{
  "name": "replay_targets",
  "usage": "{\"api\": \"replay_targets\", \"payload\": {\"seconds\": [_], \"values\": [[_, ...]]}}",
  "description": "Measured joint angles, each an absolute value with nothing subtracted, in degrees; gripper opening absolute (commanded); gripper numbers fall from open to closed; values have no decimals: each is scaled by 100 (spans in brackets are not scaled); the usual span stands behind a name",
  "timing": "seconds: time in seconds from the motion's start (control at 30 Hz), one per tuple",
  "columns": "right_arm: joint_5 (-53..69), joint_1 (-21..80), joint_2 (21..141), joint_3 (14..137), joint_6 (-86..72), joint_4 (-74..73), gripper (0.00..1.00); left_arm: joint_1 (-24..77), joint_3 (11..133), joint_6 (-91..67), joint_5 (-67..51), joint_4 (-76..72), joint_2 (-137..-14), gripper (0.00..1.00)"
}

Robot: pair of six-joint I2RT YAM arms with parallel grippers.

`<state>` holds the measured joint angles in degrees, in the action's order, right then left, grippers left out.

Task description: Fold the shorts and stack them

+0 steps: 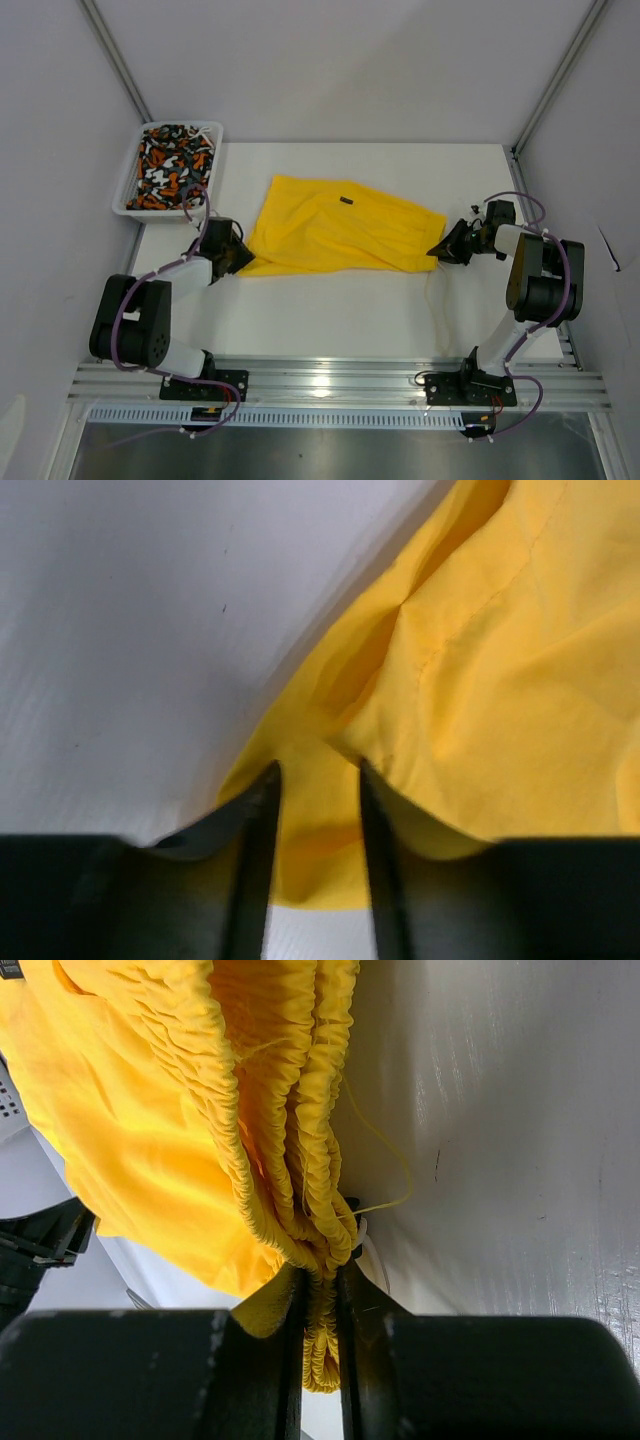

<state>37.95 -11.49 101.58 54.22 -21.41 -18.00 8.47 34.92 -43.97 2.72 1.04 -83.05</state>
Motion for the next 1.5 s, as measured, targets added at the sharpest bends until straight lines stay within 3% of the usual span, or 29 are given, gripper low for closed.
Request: {"api": "replay_targets", "payload": {"seconds": [0.1,1.07,1.33,1.43,1.47,1.5], "values": [[3795,-1149,10158,5422,-2141,-1800,14,836,3559,-4329,283,156,-8270,59],[3800,-1149,10158,5422,-2145,-1793,14,816,3710,-4324,97,-183,-8305,59],[3800,-1149,10158,5422,-2152,-1793,14,816,3830,-4309,-30,-340,-8630,46],[3798,-1149,10158,5422,-2180,-1791,13,812,3839,-4313,-47,-384,-8670,27],[3798,-1149,10158,5422,-2185,-1791,13,812,3839,-4309,-58,-388,-8670,8],[3798,-1149,10158,5422,-2189,-1791,13,810,3839,-4320,-62,-399,-8670,0]]}}
